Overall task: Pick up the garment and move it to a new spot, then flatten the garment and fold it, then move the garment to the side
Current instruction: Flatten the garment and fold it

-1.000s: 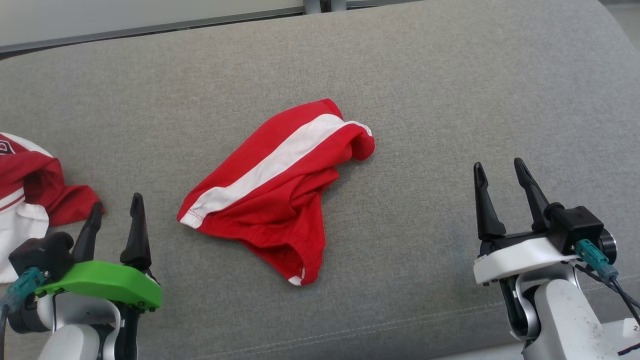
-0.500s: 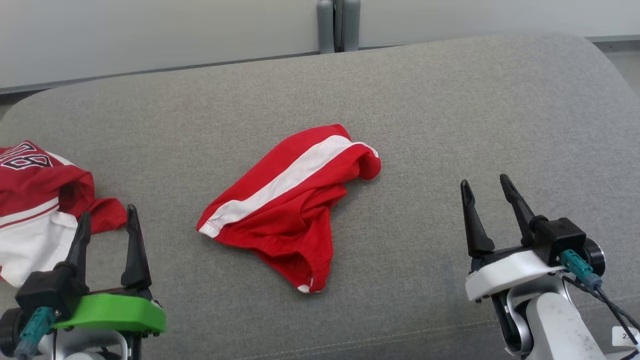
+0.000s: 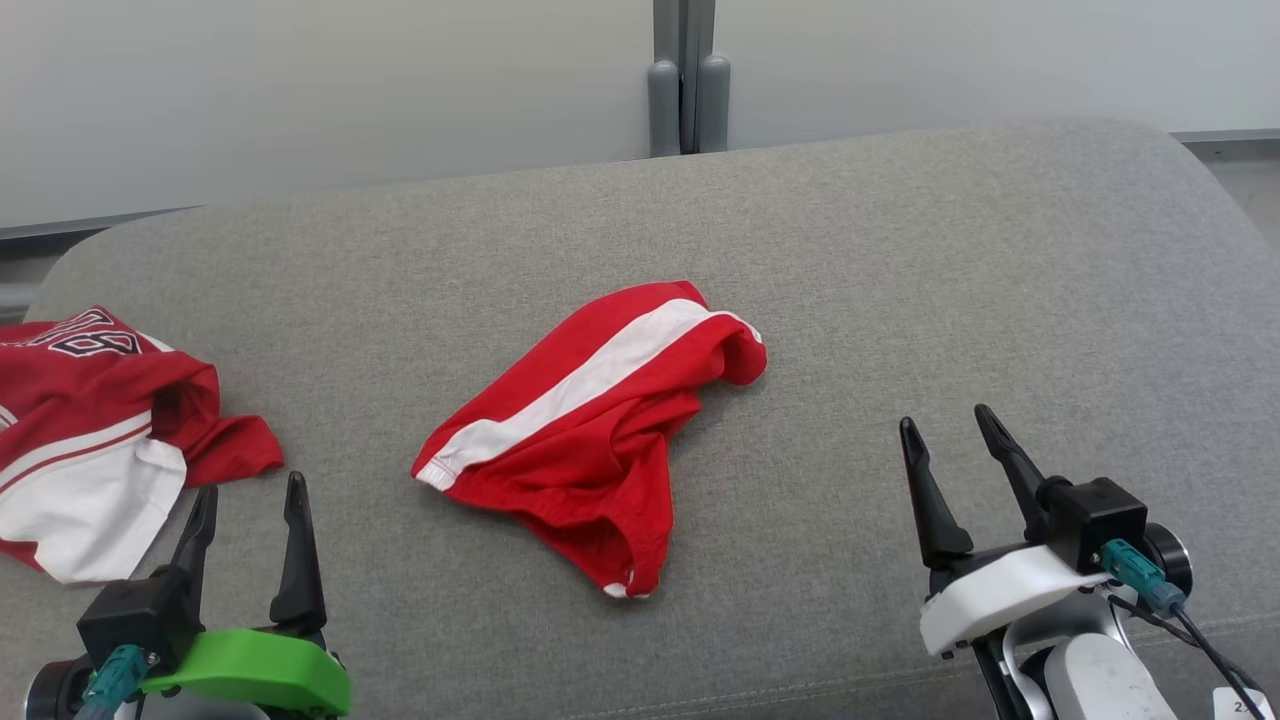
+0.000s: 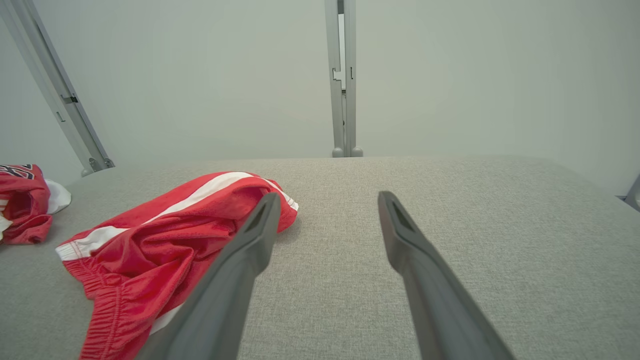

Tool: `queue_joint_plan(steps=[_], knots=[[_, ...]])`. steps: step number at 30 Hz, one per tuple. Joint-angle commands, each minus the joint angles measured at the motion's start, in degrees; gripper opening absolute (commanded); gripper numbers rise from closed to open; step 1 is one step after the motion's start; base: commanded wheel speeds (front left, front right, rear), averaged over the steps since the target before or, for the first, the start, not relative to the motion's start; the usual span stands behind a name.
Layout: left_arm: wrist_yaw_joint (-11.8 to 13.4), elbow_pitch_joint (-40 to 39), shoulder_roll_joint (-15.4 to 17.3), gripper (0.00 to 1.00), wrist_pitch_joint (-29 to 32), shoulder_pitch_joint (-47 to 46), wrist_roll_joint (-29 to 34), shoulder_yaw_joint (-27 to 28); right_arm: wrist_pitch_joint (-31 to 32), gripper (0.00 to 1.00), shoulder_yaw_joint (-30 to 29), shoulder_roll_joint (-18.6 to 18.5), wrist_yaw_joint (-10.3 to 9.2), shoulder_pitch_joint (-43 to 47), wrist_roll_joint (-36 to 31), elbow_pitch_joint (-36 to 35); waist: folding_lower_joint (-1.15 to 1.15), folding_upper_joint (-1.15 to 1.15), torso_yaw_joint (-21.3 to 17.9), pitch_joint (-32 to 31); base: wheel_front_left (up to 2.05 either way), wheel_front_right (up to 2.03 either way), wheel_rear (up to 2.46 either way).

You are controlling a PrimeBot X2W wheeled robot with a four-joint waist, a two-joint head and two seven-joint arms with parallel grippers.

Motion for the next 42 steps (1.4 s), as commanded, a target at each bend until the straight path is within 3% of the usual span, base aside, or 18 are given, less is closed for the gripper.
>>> queue_joint_plan(steps=[1,11,20,30,36,42], knots=[[-0.20,0.20,0.21,1.00,0.16,0.66,-0.24,-0.17,0.40,1.00,0.03,-0.18,-0.02,0.99,0.35,-0.57,0.00,0.00,0.08,0.00,0.00,0.00,0.00],[-0.55,0.54,0.13,1.00,0.91,-0.88,-0.46,-1.04,1.45,1.00,-0.08,-0.18,-0.02,0.35,0.49,-1.08,0.00,0.00,0.57,0.57,0.00,0.00,0.00],[-3.98,1.98,-1.24,1.00,6.38,-4.52,-3.08,-4.76,5.23,1.00,0.42,-0.55,-0.02,-4.32,1.05,1.33,0.00,0.00,1.94,3.41,0.00,0.00,0.00],[-8.49,7.81,-4.12,1.00,12.29,-13.74,-5.60,-9.09,9.62,1.00,3.81,-6.12,-0.02,-16.24,5.46,7.73,0.00,0.00,4.43,12.31,0.00,0.00,0.00],[-11.23,12.12,-6.17,1.00,13.52,-19.68,-7.17,-9.85,10.78,1.00,6.52,-9.37,-0.02,-24.00,9.43,12.70,0.00,0.00,6.82,18.12,0.00,0.00,0.00],[-12.19,15.76,-7.64,1.00,12.56,-23.62,-8.17,-9.51,10.67,1.00,10.04,-11.44,-0.03,-29.90,12.93,17.61,0.00,0.00,9.21,21.50,0.00,0.00,0.00]])
